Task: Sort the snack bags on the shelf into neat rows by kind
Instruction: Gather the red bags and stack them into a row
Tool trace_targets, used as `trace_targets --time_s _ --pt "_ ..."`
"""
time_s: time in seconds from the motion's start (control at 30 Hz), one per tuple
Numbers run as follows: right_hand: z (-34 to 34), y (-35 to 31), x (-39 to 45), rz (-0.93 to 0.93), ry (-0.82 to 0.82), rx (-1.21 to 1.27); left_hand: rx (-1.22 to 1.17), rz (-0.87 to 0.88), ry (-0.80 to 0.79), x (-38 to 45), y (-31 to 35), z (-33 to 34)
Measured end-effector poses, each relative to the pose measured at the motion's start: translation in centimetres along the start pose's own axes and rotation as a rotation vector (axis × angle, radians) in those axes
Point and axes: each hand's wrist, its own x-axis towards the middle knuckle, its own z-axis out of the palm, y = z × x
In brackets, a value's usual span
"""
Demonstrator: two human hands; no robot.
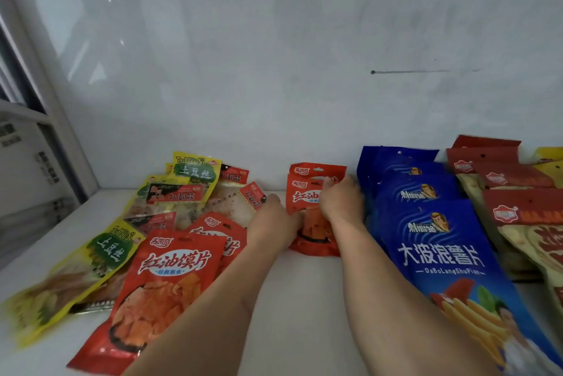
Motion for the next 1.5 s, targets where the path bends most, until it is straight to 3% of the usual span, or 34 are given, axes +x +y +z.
trace_targets --time_s 0.3,0.43,0.63,0.87,1.07,1.27,1.5 --pt "-0.8 -0.8 -7.3 -0.455 -0.004 -0.098 -0.025 0.112 0.261 -2.8 -1.8 -4.6" --pt "-0.1 -1.3 -11.2 -0.509 -0.122 -0.023 0.009 0.111 0.303 -4.8 -4.1 -7.2" --pt "0.1 -2.1 -16.0 -0.309 -0.373 -0.068 0.155 -0.013 0.354 -9.3 -10.0 -11.3" --pt "2.1 -4.7 -19.1 -0.059 -0.397 0.083 0.347 -0.03 0.253 -11.8 -14.7 -11.6" --pt "3.2 -6.0 -20.0 0.201 -0.375 0.391 0.26 0.019 0.235 -12.0 -15.8 -11.3" --pt "2.9 -6.8 -21.5 0.311 -0.481 0.627 -0.036 0.061 0.195 -11.8 -16.6 -11.5" --pt "1.9 -6.1 -23.0 0.375 -0.574 0.907 0.085 0.044 0.229 -12.1 -16.8 -11.3"
